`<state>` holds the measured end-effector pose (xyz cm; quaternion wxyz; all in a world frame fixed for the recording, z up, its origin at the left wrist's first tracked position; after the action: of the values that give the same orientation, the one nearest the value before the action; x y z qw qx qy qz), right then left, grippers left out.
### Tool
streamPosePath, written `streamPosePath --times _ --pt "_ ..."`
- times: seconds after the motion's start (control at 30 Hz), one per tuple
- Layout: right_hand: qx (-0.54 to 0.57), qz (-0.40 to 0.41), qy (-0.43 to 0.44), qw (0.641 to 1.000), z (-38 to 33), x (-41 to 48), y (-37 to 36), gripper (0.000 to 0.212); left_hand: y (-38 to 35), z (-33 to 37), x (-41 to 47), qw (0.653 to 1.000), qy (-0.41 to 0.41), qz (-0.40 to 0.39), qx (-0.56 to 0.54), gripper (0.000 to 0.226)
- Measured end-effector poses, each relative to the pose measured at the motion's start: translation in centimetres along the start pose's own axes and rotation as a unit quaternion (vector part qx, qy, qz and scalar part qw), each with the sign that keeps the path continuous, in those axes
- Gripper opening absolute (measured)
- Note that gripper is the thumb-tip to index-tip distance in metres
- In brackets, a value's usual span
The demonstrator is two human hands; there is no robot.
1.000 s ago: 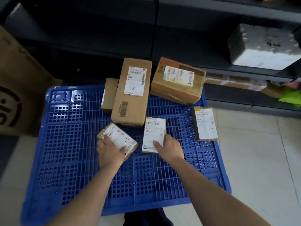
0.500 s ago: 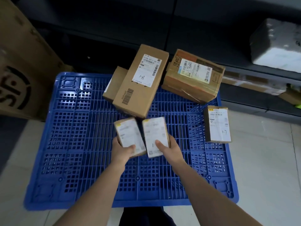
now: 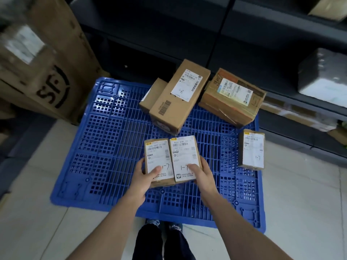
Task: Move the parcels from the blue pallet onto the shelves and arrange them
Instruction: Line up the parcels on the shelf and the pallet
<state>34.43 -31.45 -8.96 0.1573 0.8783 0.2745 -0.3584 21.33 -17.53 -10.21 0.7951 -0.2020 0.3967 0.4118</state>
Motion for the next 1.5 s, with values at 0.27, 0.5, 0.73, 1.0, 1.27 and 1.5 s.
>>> streamPosePath --times 0.27,0.5,0.73,1.0,1.27,1.5 --pt "-0.012 -0.099 0.086 0.991 -5.8 -4.6 -2.4 0.057 4.0 3.7 -7.4 0.989 -0.086 -0.028 -0.118 0.067" --pt "-0.028 -0.204 0.15 0.967 -10.7 -9.7 -8.4 0.058 10.7 5.7 -14.0 0.96 -0.177 0.031 -0.216 0.062" --pt "-0.041 -0.287 0.201 0.936 -13.3 -17.2 -17.7 0.05 19.6 6.4 -21.6 0.888 -0.289 0.142 -0.327 0.057" --pt "-0.07 -0.401 0.239 0.882 -13.7 -27.5 -30.3 0.059 31.3 5.1 -30.8 0.831 -0.356 0.236 -0.356 0.058" --pt "-0.089 -0.48 0.282 0.826 -11.5 -36.7 -42.9 0.051 43.6 2.4 -38.6 0.781 -0.393 0.291 -0.388 0.07" --pt "-0.121 -0.529 0.289 0.788 -9.3 -42.7 -51.8 0.07 52.7 0.0 -42.5 0.758 -0.393 0.36 -0.376 0.056"
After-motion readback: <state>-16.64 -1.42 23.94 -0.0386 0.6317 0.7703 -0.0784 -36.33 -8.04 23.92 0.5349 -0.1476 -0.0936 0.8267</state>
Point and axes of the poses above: each hand's wrist, its own x-axis towards the middle knuckle, its own y-axis out of the back of the hand, z = x × y, the point moved 1 cm from there along x, towards the middle knuckle
